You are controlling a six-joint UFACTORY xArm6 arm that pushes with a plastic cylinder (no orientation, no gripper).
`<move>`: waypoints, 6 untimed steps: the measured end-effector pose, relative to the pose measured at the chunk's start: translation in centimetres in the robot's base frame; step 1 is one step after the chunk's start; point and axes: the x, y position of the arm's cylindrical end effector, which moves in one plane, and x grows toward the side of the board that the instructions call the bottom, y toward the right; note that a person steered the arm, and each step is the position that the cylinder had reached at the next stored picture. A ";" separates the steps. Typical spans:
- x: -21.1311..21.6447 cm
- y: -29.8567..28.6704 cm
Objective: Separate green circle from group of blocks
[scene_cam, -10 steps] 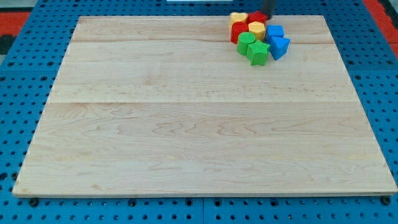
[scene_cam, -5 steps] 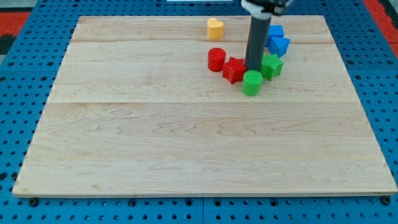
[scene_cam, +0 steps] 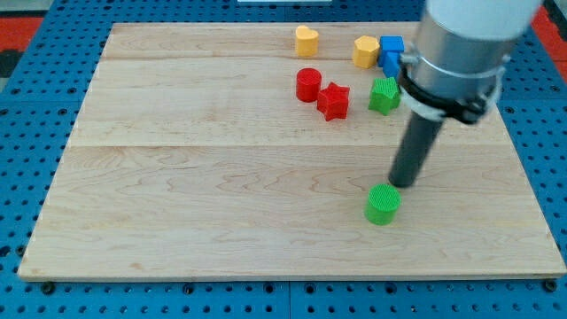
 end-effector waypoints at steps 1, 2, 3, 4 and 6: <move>0.3 -4.6; 7.5 -1.4; 6.6 -0.4; 6.2 -3.6; 13.5 -3.5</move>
